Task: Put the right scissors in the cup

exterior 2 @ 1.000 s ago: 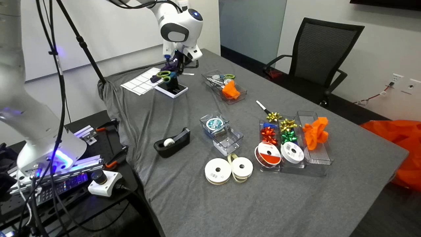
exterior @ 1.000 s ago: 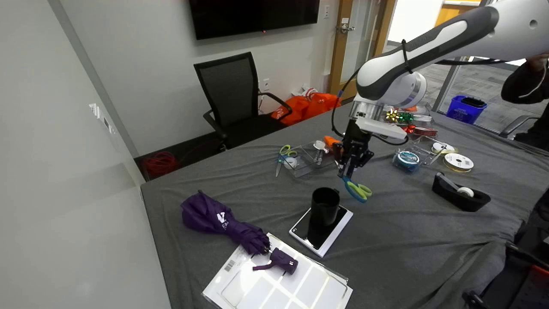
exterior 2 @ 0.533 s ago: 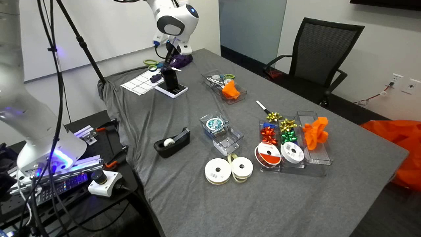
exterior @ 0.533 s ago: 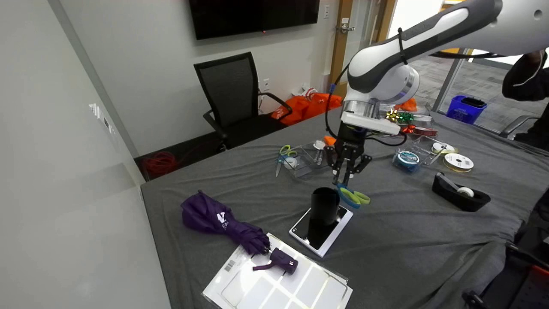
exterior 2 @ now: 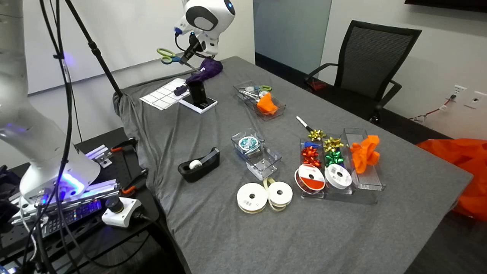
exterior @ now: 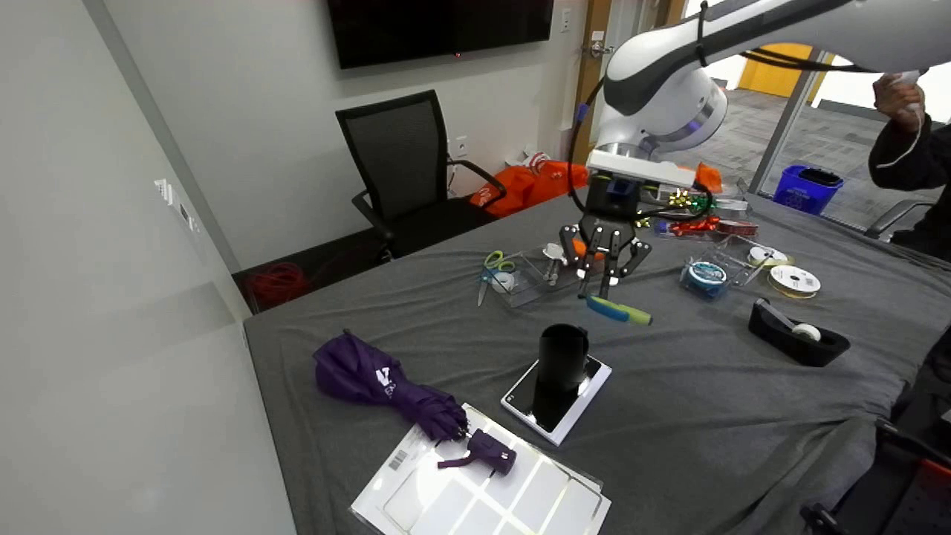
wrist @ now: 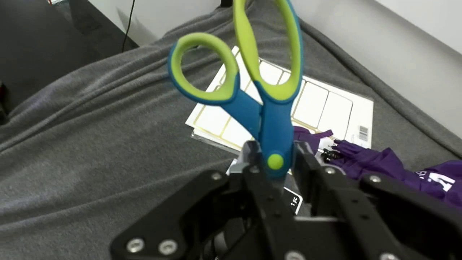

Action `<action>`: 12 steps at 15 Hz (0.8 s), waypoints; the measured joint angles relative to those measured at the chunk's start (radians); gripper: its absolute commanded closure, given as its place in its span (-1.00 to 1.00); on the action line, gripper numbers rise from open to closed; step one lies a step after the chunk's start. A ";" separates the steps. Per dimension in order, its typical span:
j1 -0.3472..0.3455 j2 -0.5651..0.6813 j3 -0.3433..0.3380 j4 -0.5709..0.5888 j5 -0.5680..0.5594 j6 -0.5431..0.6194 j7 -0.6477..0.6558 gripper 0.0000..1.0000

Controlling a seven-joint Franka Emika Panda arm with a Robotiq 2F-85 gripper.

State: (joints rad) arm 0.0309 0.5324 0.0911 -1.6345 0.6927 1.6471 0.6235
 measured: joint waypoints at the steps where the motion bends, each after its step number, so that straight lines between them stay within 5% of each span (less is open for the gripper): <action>1: -0.001 0.004 -0.009 0.024 0.014 -0.037 0.020 0.87; 12: -0.003 0.228 -0.045 0.218 0.059 -0.093 0.081 0.87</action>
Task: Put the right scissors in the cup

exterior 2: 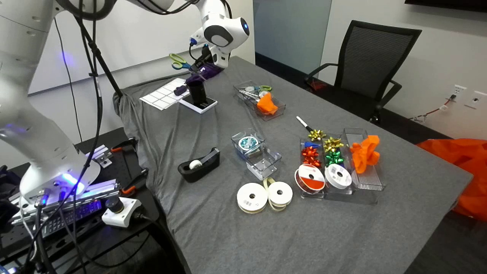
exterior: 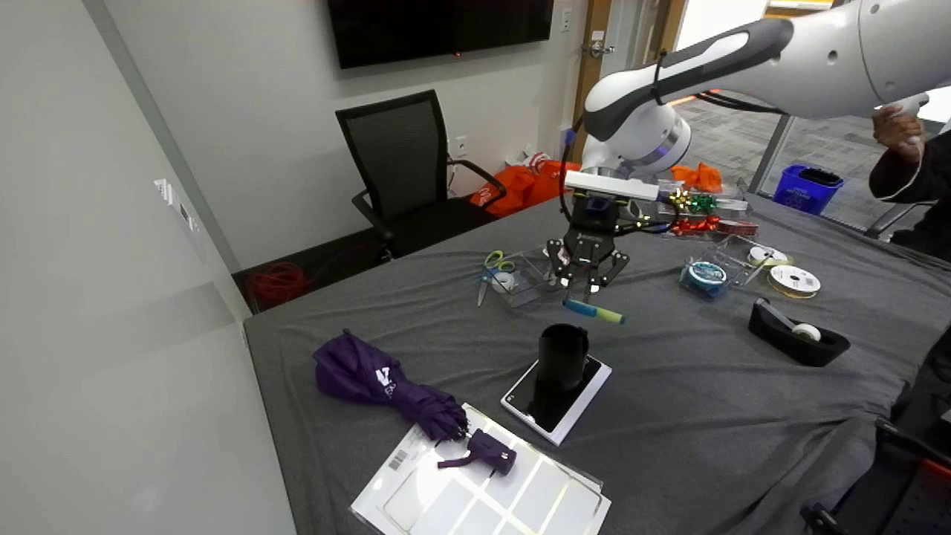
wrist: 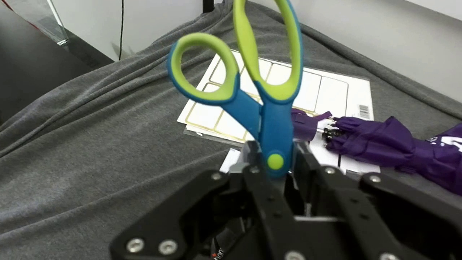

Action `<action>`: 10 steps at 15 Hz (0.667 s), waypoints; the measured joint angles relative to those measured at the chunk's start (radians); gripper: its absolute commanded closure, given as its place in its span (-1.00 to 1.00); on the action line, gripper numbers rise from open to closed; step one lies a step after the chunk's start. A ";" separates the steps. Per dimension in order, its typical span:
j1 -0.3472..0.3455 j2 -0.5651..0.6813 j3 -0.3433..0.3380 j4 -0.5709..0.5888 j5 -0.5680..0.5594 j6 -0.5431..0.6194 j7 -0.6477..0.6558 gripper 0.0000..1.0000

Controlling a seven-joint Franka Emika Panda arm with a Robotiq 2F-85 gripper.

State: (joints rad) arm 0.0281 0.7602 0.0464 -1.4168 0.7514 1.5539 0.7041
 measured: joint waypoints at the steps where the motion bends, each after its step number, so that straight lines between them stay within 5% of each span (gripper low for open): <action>1: 0.000 0.018 0.000 0.015 0.001 -0.003 0.000 0.87; 10: 0.000 0.055 0.000 0.093 -0.001 -0.093 0.002 0.87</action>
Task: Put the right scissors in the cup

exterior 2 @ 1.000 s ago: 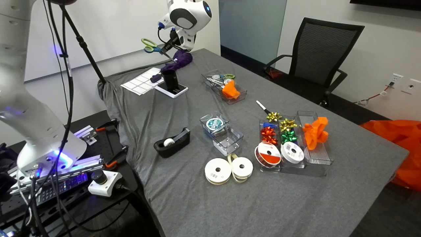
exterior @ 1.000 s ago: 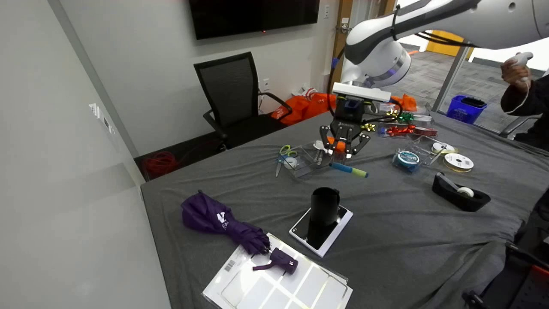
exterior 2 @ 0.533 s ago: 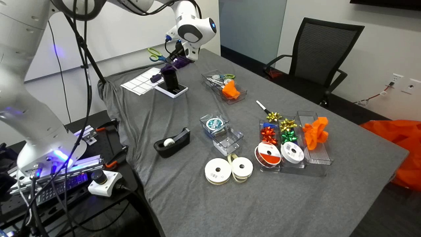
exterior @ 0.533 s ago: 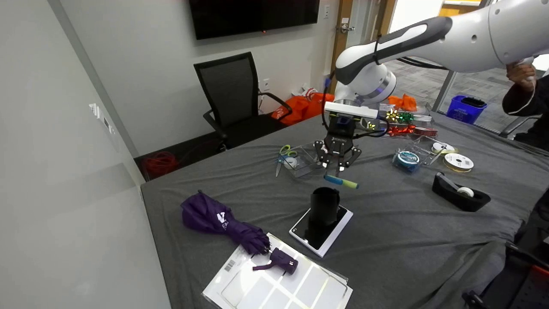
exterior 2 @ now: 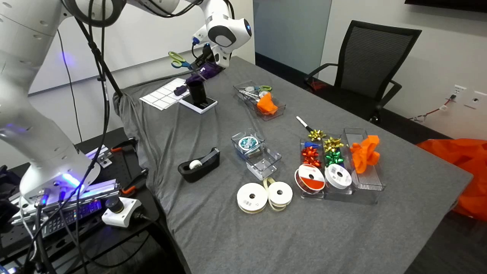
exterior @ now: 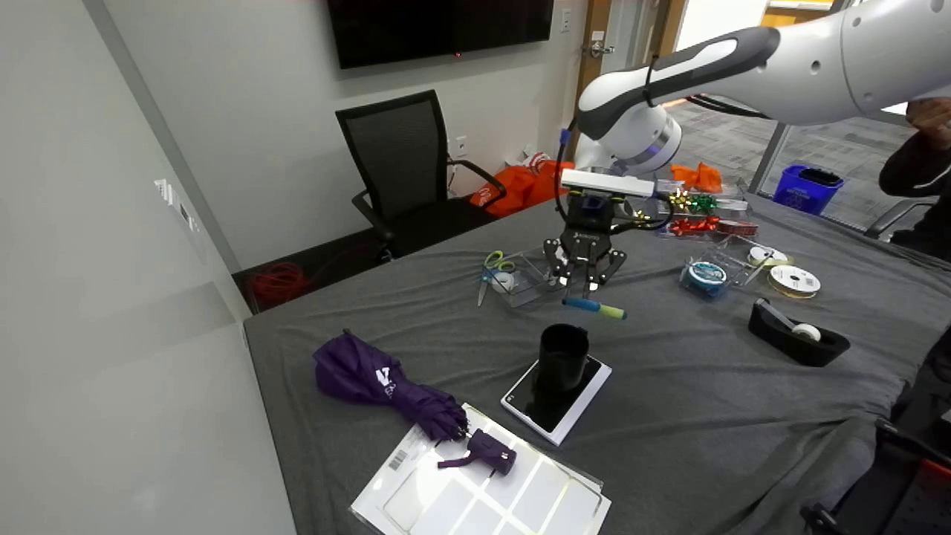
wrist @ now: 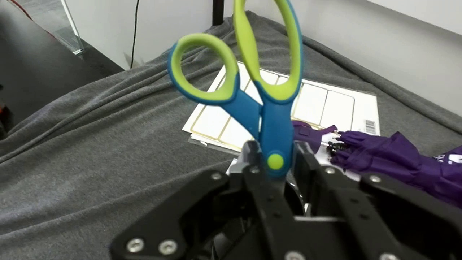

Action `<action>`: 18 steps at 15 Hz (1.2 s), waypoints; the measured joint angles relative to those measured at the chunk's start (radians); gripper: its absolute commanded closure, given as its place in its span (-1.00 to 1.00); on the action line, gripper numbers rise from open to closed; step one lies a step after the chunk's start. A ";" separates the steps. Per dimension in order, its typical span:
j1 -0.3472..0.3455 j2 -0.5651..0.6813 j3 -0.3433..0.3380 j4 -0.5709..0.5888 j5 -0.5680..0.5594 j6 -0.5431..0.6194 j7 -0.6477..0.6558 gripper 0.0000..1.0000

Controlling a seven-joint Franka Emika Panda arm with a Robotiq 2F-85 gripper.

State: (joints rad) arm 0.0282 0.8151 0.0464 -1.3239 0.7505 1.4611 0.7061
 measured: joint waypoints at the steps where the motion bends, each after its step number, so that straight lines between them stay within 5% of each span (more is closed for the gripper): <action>1: 0.000 0.000 0.000 0.005 0.000 -0.016 0.000 0.87; 9: 0.000 0.060 -0.001 0.106 -0.018 -0.165 0.003 0.87; 10: 0.000 0.075 -0.001 0.125 -0.025 -0.171 0.003 0.49; 16: 0.000 0.110 -0.003 0.188 -0.044 -0.171 0.003 0.49; 17: 0.000 0.110 -0.003 0.189 -0.044 -0.171 0.003 0.87; 18: 0.000 0.110 -0.003 0.189 -0.044 -0.171 0.003 0.87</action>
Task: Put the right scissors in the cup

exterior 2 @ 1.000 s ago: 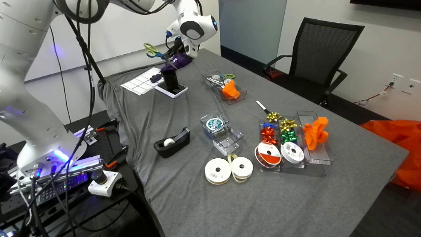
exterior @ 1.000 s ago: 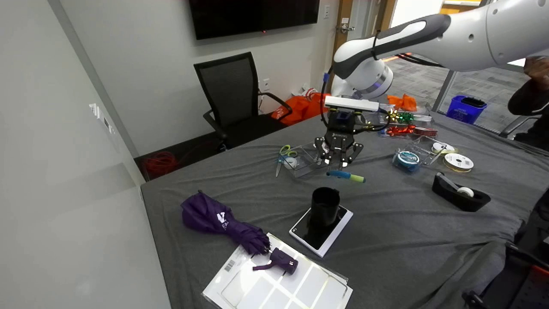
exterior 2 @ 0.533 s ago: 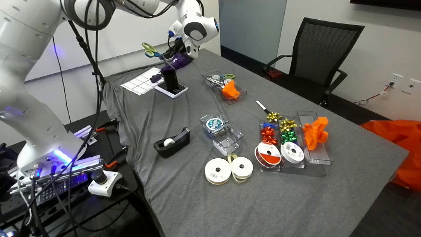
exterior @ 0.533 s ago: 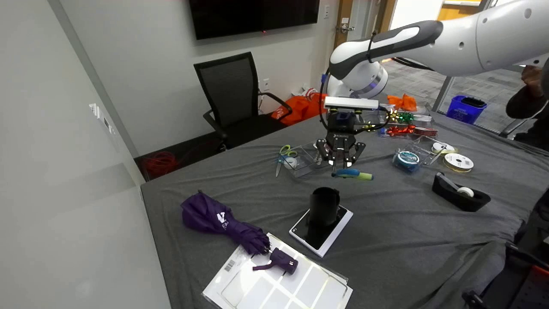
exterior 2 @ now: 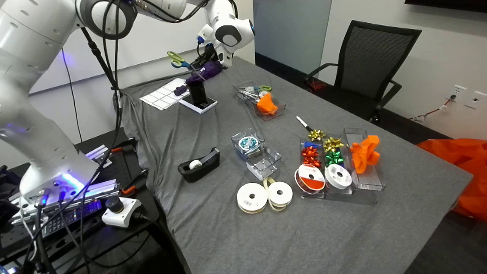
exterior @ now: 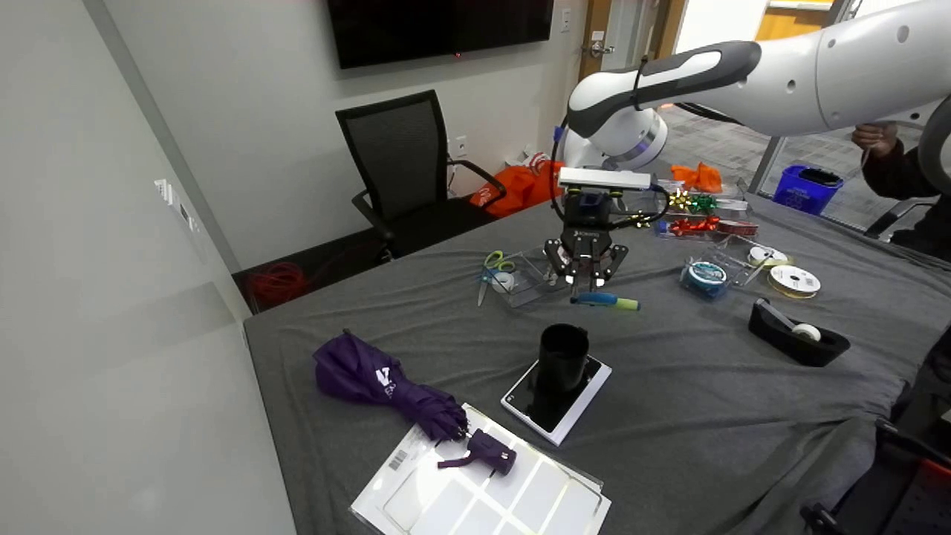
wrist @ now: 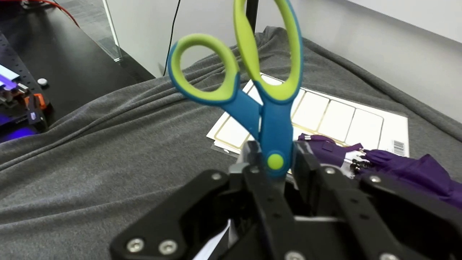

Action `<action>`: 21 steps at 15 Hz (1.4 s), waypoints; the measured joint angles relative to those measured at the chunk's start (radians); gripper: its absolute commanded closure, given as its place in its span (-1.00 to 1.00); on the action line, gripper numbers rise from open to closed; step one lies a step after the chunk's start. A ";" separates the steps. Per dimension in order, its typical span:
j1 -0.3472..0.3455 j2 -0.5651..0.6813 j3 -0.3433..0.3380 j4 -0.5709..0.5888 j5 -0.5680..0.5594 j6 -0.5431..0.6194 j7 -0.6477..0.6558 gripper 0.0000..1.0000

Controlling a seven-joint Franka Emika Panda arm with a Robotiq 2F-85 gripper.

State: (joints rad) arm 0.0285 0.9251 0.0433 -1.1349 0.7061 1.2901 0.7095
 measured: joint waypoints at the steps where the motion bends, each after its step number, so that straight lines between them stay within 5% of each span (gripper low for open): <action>1: 0.000 0.000 0.000 0.000 0.000 0.000 0.000 0.87; 21: 0.062 0.032 0.001 -0.082 0.001 0.003 -0.011 0.87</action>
State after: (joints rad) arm 0.0906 0.9574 0.0439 -1.2173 0.7071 1.2929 0.6982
